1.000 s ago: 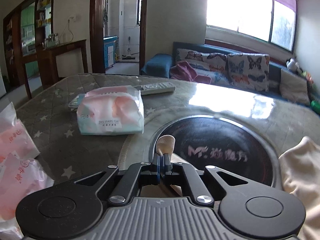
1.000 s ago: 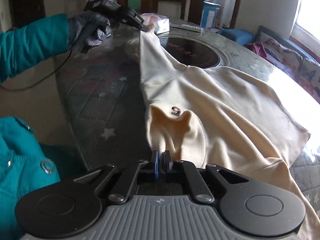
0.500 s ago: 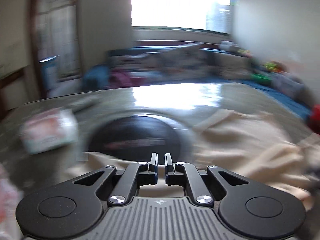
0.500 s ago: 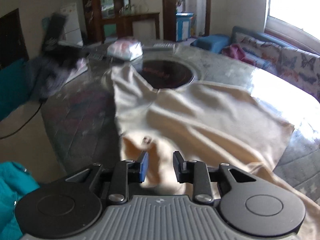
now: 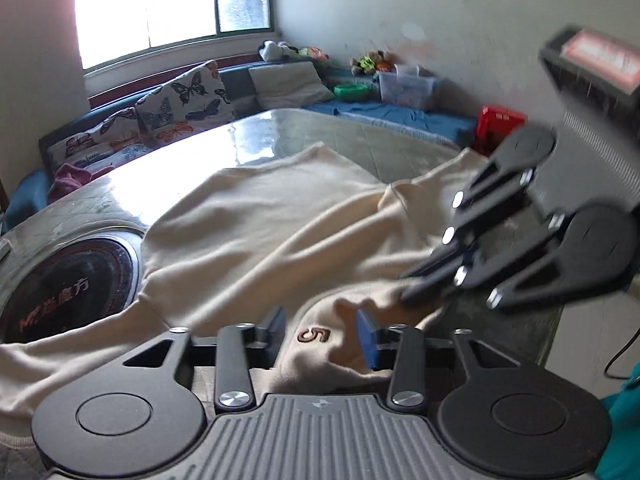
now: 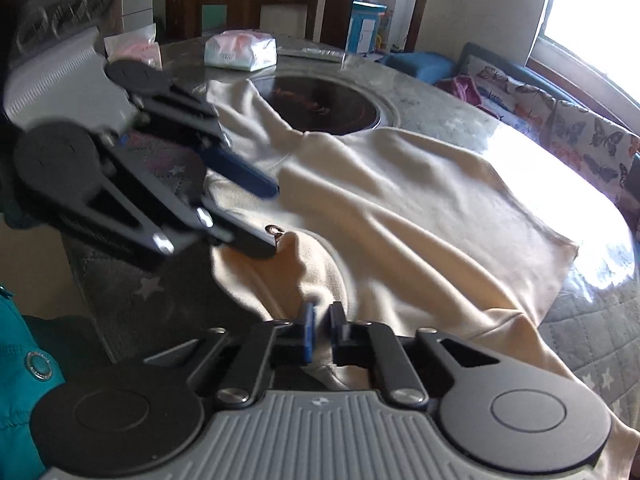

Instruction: Fold clothes

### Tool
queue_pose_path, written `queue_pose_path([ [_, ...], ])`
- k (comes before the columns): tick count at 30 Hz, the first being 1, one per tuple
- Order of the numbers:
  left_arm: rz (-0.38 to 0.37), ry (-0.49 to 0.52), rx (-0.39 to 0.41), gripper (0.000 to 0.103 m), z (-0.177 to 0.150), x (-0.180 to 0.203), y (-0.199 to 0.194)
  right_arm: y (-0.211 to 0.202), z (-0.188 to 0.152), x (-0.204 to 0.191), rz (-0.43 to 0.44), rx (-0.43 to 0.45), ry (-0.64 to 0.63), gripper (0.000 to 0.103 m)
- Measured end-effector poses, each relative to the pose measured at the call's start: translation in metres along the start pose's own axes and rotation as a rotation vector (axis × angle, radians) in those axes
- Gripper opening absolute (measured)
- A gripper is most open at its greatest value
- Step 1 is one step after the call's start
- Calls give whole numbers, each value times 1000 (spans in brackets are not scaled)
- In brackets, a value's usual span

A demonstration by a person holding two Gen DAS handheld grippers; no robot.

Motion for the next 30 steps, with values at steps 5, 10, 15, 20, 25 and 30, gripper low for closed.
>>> queue_pose_path([
  [5, -71, -3, -29, 5, -7, 3, 0, -16, -1, -2, 49, -12, -3, 3],
  [10, -120, 30, -61, 6, -18, 12, -6, -25, -13, -13, 117, -61, -32, 4],
  [15, -167, 32, -36, 9, -7, 3, -16, -45, -6, 8, 143, -17, 79, 9],
  [20, -149, -22, 18, 9, 18, -16, -15, -44, -4, 58, -40, 48, 205, 16],
  [25, -167, -86, 11, 9, 23, -11, 17, -32, -28, 110, -218, 69, 355, 18],
  [30, -215, -89, -34, 9, 13, 10, 37, -37, -67, 152, -337, 75, 513, 18],
])
Point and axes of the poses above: each gripper's, at about its wrist camera, not at the fingertips, and y roughly the way its jaws point, x to its right, z to its top, the point moved 4 cm from there along y, roughly the way its jaws point, and after that the axes turned 4 degrees about x, right-handed, at the moved point
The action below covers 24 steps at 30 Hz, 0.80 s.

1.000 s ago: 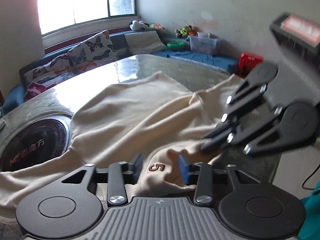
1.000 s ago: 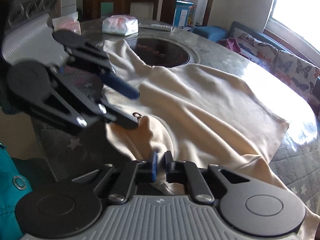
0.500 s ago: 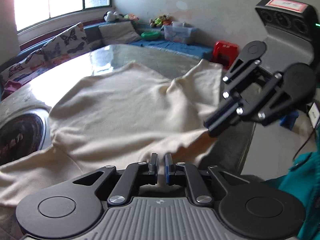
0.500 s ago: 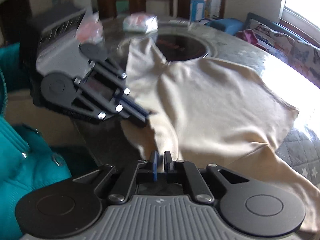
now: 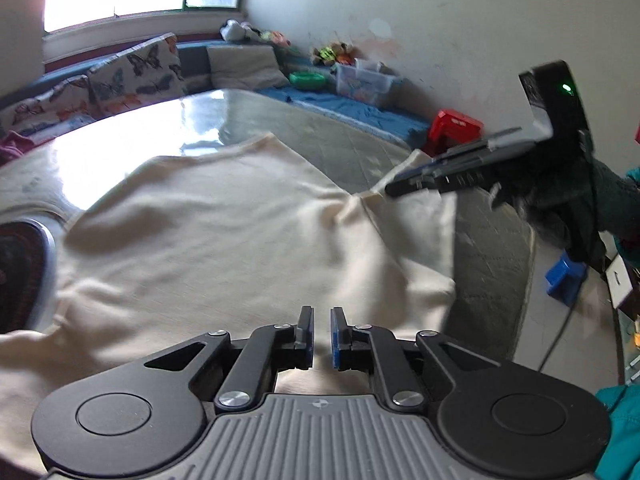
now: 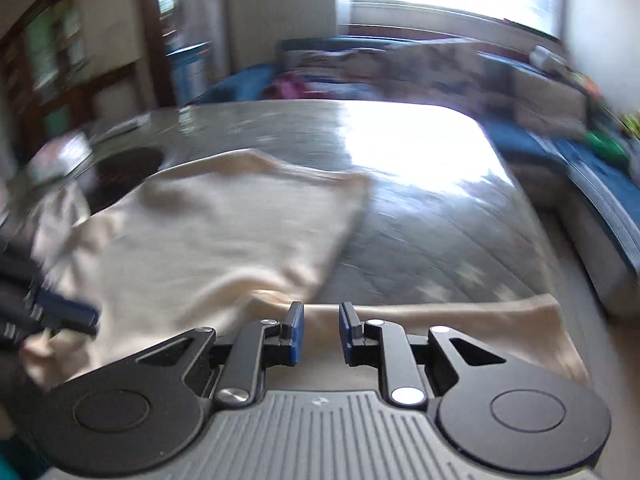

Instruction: Fold clothes

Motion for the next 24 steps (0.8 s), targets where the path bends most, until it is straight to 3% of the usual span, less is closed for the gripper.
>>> queue_pose_path([
  [3, -15, 8, -11, 10, -3, 7, 5, 7, -13, 23, -97, -19, -31, 20],
  [4, -21, 7, -11, 10, -3, 8, 6, 7, -15, 29, -120, -20, -30, 28],
  [6, -37, -5, -15, 10, -4, 10, 7, 4, -18, 41, -173, -28, -18, 33],
  [11, -46, -15, -18, 13, 0, 5, 6, -5, -21, 67, -288, -76, 24, 34],
  [15, 35, -19, 10, 15, 18, -18, 2, -6, -18, 66, -290, -82, 0, 35],
  [18, 176, -38, 45, 25, 37, -51, 0, -7, -10, 58, -266, -57, -13, 36],
  [21, 333, -48, 75, 36, 55, -91, 3, -10, 6, 42, -198, -8, -3, 36],
  [23, 390, -44, 71, 48, 61, -111, 13, -10, 14, 30, -130, 15, -2, 37],
  [24, 418, -41, 69, 49, 64, -122, 17, -10, 18, 23, -94, 26, -3, 37],
])
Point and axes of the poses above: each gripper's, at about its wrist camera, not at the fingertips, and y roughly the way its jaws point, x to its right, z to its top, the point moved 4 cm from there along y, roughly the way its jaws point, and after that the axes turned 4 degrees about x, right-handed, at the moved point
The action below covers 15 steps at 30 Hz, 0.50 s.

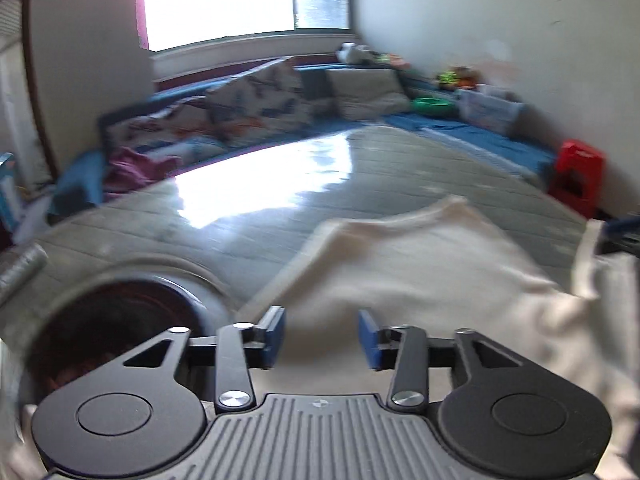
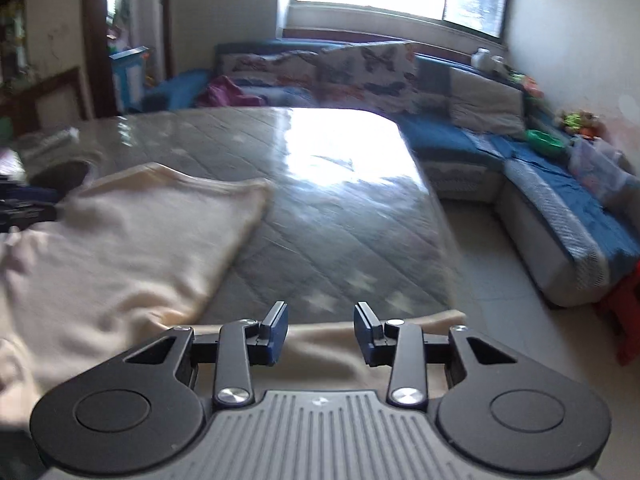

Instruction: Fold clothes

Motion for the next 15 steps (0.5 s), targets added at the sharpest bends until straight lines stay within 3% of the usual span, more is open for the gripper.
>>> queue_pose_path([
  [2, 54, 6, -3, 49, 5, -14, 17, 3, 6, -21, 86, 13, -25, 39],
  [4, 70, 3, -23, 49, 4, -20, 31, 6, 8, -35, 119, 19, -51, 41],
  [8, 39, 20, -46, 47, -1, -20, 49, 13, 7, -59, 177, 14, -97, 43],
  [9, 28, 15, -41, 41, 0, -20, 49, 14, 6, -63, 187, 10, -103, 43],
  [10, 14, 6, -41, 19, 1, -19, 49, 15, 6, -66, 191, 10, -107, 43],
  [11, 1, -3, -40, 6, 3, -18, 49, 15, 5, -68, 192, 10, -110, 43],
  [15, -6, 24, 21, 4, 10, 1, 27, 13, 5, -69, 193, 20, -115, 43],
])
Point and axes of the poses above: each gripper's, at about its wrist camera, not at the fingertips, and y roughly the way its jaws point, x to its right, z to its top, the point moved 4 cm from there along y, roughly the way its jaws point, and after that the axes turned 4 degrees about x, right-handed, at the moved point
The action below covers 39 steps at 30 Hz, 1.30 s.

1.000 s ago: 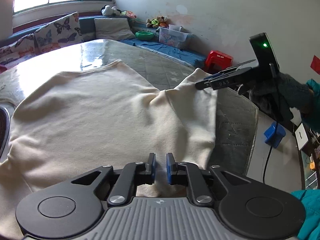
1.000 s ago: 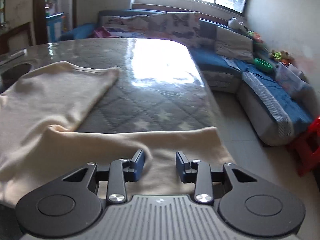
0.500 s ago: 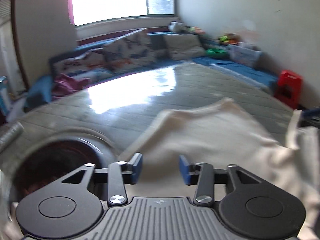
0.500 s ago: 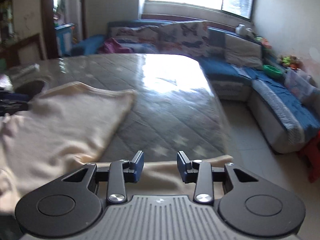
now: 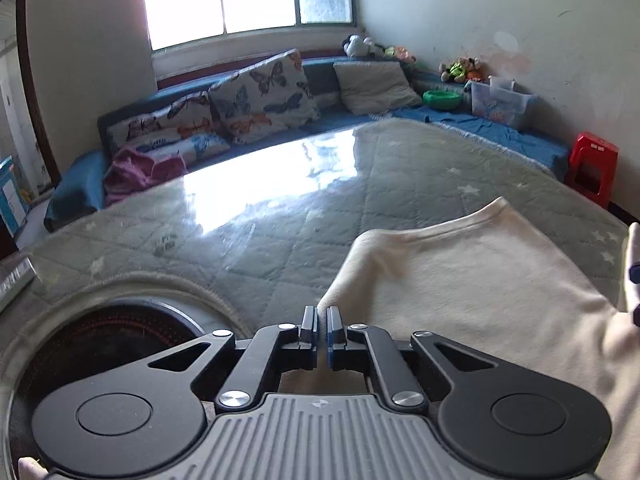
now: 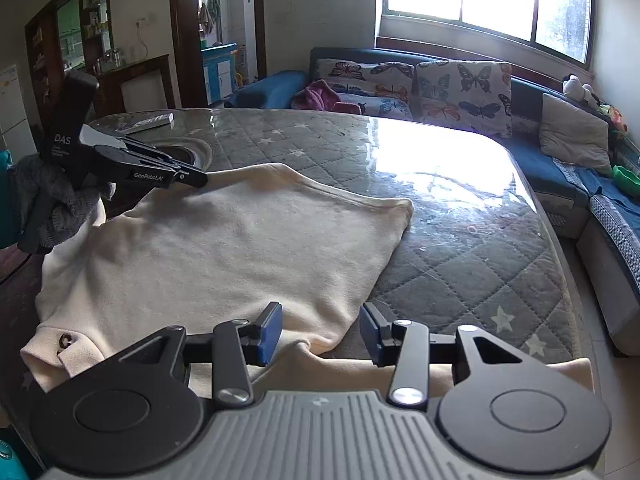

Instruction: Fold clothes

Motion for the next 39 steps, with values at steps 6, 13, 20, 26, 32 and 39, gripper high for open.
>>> queue_pose_path([
  [6, -165, 175, 79, 5, -12, 72, -47, 1, -1, 12, -23, -3, 39, 43],
  [13, -209, 164, 85, 14, -16, 81, -57, 1, -3, 11, -23, -5, 39, 44],
  [20, -148, 34, -45, 41, -12, 54, -19, 1, -3, 10, -22, -1, 47, 46],
  [26, -151, 21, -5, 8, -5, 53, -10, -2, 0, 11, -30, 4, 33, 47],
  [32, 83, 12, 77, 7, 24, 1, 5, 6, 6, 17, -38, 0, 24, 47],
  [39, 216, -11, -16, 8, 8, -47, 41, 41, 26, 27, 3, -34, 38, 47],
])
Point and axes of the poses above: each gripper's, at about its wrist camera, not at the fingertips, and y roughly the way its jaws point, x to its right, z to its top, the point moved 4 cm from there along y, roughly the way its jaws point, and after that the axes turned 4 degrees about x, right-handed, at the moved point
